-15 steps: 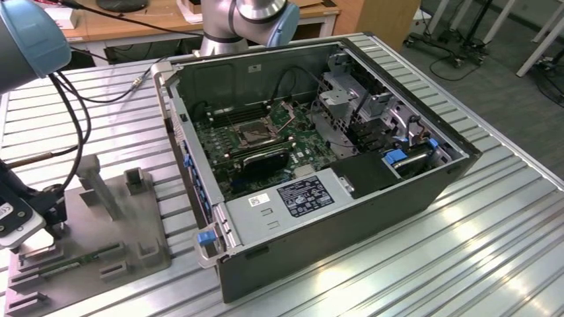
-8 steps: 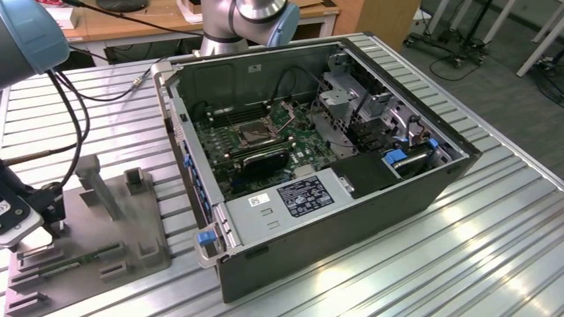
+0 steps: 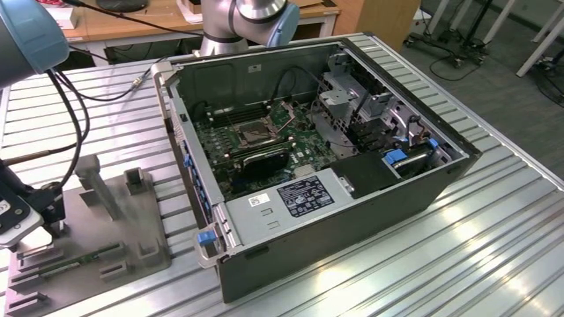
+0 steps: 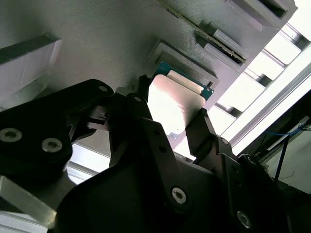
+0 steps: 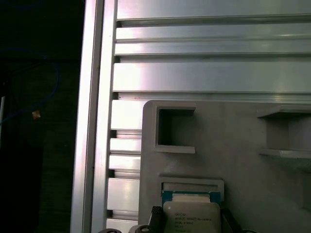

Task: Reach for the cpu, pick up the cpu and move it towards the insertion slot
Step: 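Pick up the cpu and move it towards the insertion slot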

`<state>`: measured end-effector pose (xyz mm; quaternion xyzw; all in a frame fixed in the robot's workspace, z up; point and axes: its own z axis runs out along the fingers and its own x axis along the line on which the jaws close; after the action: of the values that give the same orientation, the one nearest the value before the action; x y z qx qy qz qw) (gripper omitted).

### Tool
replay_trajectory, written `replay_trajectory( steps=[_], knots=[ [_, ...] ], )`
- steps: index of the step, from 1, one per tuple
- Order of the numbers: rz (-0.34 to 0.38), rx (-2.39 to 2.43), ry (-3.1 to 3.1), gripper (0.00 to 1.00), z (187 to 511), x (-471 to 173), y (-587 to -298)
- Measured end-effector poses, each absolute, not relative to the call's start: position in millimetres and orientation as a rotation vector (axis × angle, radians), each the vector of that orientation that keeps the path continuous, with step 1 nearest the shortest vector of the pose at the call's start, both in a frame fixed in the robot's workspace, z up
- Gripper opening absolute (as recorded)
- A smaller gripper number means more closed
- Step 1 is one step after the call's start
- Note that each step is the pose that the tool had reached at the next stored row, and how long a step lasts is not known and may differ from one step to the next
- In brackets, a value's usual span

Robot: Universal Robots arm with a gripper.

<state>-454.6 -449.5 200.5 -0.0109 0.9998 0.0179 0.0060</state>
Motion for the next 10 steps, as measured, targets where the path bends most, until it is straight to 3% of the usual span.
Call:
replay_trajectory(
  steps=[10],
  knots=[
    [0.056,-0.034,3.129,0.55,203.3,-454.6,-449.5]
  ],
)
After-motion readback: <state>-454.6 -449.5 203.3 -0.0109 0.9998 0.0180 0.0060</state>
